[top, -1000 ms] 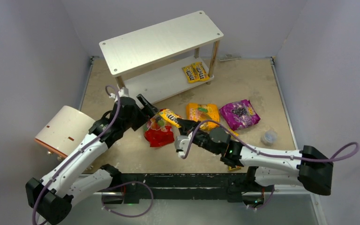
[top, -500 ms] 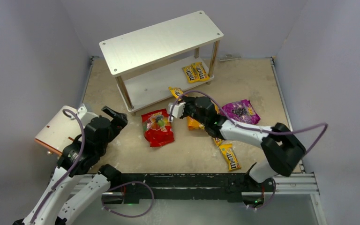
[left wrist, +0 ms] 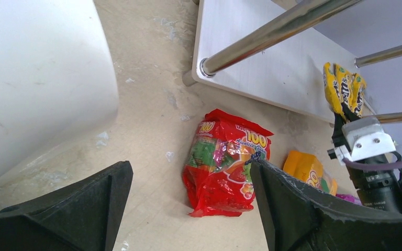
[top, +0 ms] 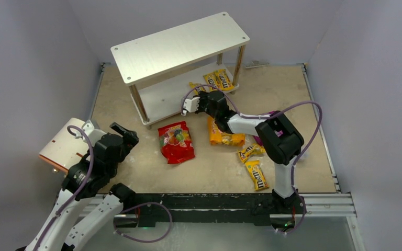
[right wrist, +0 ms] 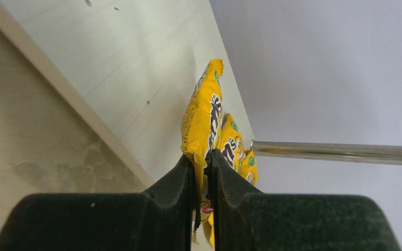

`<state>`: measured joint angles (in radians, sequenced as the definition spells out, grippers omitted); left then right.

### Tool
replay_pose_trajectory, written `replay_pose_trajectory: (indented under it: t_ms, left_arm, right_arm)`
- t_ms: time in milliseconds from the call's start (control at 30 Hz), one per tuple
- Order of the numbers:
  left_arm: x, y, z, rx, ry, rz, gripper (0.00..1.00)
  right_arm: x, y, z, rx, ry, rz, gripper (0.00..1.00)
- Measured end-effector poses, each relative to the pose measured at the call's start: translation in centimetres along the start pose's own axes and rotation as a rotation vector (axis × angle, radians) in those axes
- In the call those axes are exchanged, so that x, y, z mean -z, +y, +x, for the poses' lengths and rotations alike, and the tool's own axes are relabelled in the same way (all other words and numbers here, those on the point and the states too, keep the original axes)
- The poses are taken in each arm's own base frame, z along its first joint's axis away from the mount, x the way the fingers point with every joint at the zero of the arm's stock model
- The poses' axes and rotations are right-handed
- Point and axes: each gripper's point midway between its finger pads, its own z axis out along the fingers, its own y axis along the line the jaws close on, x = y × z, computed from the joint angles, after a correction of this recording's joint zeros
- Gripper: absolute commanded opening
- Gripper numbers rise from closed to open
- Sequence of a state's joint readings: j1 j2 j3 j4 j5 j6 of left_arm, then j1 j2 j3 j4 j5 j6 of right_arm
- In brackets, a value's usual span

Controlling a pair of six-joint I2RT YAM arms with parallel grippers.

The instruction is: Place and organize the candy bags onto the shelf

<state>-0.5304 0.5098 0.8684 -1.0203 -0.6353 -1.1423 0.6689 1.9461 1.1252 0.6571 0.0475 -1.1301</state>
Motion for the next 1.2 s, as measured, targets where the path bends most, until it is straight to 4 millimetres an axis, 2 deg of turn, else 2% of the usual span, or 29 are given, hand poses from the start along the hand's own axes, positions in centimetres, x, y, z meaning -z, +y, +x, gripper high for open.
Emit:
replay_pose_trajectory:
  t_ms: [167, 267, 467, 567, 733, 767, 833, 867, 1033, 1200]
  left_arm:
    - [0.3, 0.3, -0.2, 0.006, -0.009, 0.002, 0.89]
    - [0.4, 0.4, -0.3, 0.01, -0.013, 0.005, 0.89]
    - [0.2, 0.8, 0.1, 0.002, -0.006, -0.004, 0.89]
    - [0.1, 0.8, 0.1, 0.001, -0.006, -0.006, 0.89]
    - [0.0, 0.8, 0.2, -0.003, -0.003, -0.009, 0.89]
    - [0.0, 0.8, 0.2, -0.003, -0.003, -0.01, 0.89]
    - [0.0, 0.8, 0.2, -0.003, -0.003, -0.01, 0.89]
    - [0.0, 0.8, 0.2, -0.003, -0.003, -0.009, 0.89]
    - [0.0, 0.8, 0.2, -0.004, -0.002, -0.009, 0.91]
    - [0.0, 0.5, 0.4, -0.012, 0.008, 0.001, 0.92]
  right_arm:
    - [-1.6, -0.9, 1.6, 0.01, 0.018, 0.016, 0.16]
    - [-1.9, -0.7, 2.5, 0.009, 0.032, 0.009, 0.18]
    - [-2.4, 0.0, 3.9, 0.004, 0.049, 0.01, 0.27]
    - [-2.6, 0.3, 4.3, 0.002, 0.055, 0.007, 0.36]
    - [-2.5, 0.4, 4.2, -0.003, 0.05, -0.002, 0.7]
    - [-2.4, 0.0, 3.9, 0.0, 0.041, 0.004, 0.74]
    - [-2.0, -0.5, 3.4, -0.006, 0.027, -0.004, 0.96]
    - [-1.8, -0.6, 3.2, -0.009, 0.024, -0.009, 0.99]
    - [0.1, -1.3, 2.1, -0.003, -0.001, -0.044, 0.99]
    - [3.7, -1.8, 0.4, -0.012, -0.047, -0.094, 0.99]
